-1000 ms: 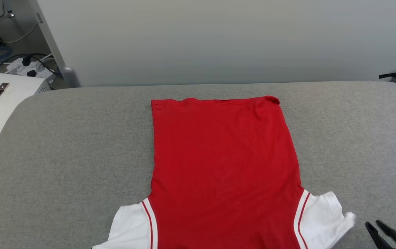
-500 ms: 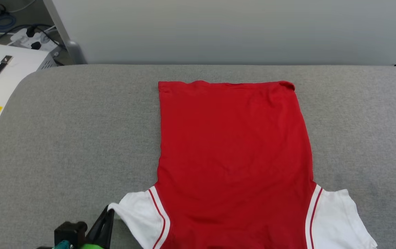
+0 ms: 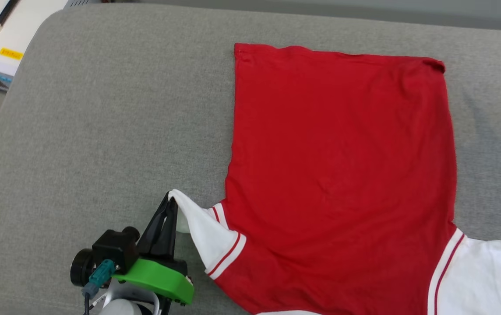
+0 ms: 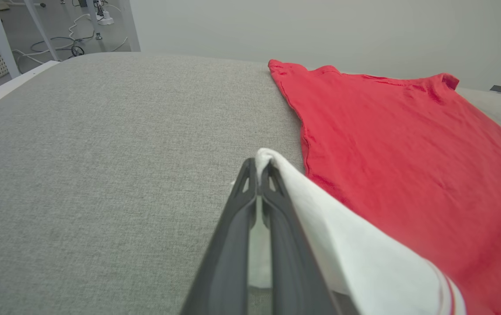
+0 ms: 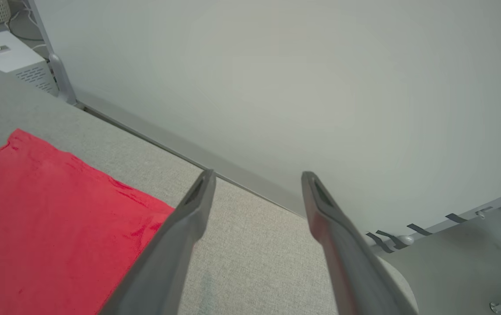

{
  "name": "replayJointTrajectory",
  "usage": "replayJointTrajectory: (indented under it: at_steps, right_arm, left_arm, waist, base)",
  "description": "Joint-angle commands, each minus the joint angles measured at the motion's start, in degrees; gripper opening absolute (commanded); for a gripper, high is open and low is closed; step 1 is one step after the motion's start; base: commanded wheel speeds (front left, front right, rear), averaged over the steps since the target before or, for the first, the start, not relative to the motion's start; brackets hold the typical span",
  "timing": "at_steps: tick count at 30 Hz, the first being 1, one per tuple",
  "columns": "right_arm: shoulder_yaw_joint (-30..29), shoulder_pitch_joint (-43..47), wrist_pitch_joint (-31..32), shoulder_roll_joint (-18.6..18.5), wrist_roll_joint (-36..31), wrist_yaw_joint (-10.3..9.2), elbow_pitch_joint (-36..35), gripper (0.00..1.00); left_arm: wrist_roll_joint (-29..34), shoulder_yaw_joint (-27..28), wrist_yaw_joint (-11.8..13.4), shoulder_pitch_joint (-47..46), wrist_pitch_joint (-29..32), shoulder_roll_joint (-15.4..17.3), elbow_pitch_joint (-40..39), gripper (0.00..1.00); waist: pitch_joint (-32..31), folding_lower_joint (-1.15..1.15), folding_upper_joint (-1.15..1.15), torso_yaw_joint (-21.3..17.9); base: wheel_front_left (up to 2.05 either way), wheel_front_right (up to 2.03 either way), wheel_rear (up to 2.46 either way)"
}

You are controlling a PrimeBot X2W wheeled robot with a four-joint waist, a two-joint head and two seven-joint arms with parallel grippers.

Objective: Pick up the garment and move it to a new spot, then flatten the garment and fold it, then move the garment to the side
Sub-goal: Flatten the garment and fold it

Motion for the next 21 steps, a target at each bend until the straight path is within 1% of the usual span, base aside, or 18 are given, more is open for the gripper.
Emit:
replayJointTrajectory:
  at_steps: [1, 6, 11, 17, 21]
  right_arm:
    - [1.53, -2.08, 2.91, -0.17, 0.57, -0.04, 2.28, 1.0]
    - [4.99, -8.31, 14.93, 0.21, 4.32, -0.04, 9.95, 1.0]
    - [5.44, -11.41, 23.48, 1.08, 7.77, -0.04, 14.83, 1.0]
    - [6.52, -11.26, 25.45, 1.57, 7.74, -0.04, 16.43, 1.0]
    - [9.01, -8.16, 26.72, 1.53, 7.81, -0.04, 17.58, 1.0]
  left_arm:
    - [0.92, 0.25, -0.6, -1.33, -0.34, -1.0, -0.3, 0.0]
    - [2.73, 1.12, -2.34, -2.94, -0.34, -3.97, -0.59, 0.0]
    - [4.21, 2.62, -4.27, -4.08, -0.34, -6.62, -0.29, 0.0]
    - [5.99, 4.43, -6.77, -5.42, -0.34, -9.3, 0.64, 0.0]
    - [7.23, 5.87, -8.38, -6.07, -0.34, -10.88, 1.57, 0.0]
  waist:
    - [7.07, 0.0, 0.0, 5.78]
    - [11.6, 0.0, 0.0, 7.88]
    - [15.12, 0.0, 0.0, 9.32]
    - [18.15, 0.0, 0.0, 10.38]
    - [19.15, 0.0, 0.0, 10.6]
  base:
    - [0.0, 0.0, 0.0]
    - [0.0, 0.0, 0.0]
    - [0.0, 0.0, 0.0]
    - [0.0, 0.0, 0.0]
    - [0.0, 0.0, 0.0]
